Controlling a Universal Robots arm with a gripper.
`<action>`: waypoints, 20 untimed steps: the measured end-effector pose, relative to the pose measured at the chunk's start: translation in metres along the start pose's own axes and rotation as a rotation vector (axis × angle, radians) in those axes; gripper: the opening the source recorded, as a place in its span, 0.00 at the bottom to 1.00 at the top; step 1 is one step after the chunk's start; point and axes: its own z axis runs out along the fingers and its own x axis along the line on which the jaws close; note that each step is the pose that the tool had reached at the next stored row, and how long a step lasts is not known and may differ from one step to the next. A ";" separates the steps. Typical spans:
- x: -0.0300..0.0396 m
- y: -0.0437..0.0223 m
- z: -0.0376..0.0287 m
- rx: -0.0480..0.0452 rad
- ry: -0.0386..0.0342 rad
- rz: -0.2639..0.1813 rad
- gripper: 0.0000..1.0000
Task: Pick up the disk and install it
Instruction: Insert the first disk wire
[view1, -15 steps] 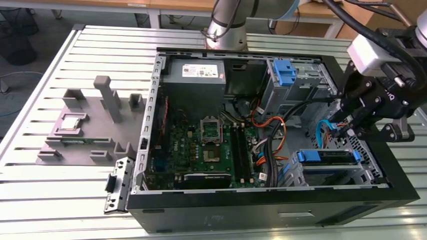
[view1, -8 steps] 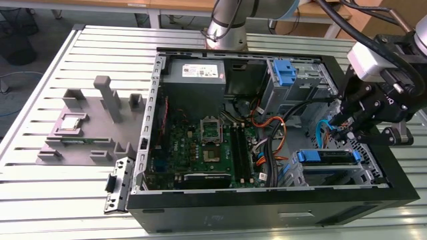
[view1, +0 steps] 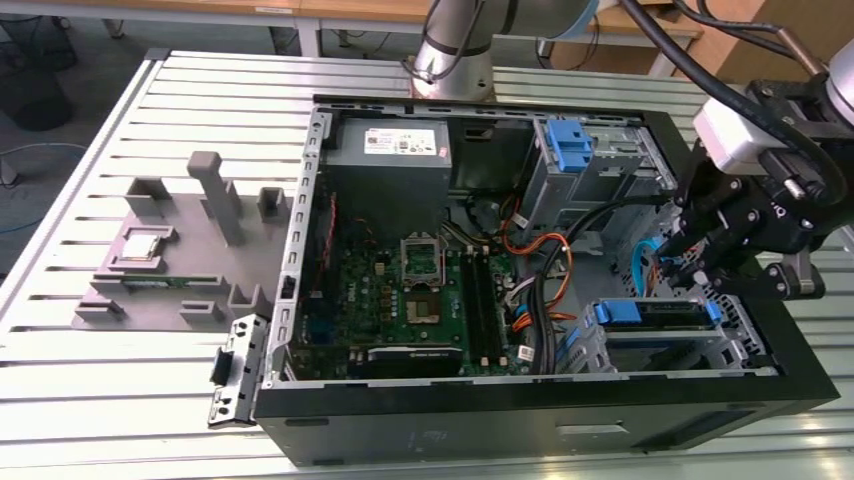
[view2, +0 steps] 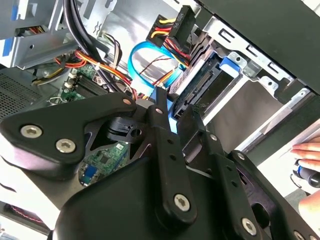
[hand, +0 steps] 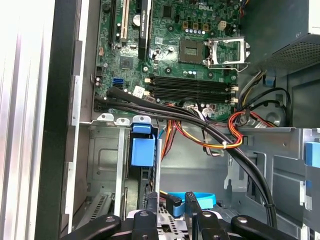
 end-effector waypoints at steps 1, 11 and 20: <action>0.0000 0.0000 0.0003 0.0000 0.0000 0.000 0.35; 0.0001 0.0000 0.0007 -0.0002 0.0001 0.000 0.34; 0.0001 0.0000 0.0007 -0.0002 0.0002 0.000 0.16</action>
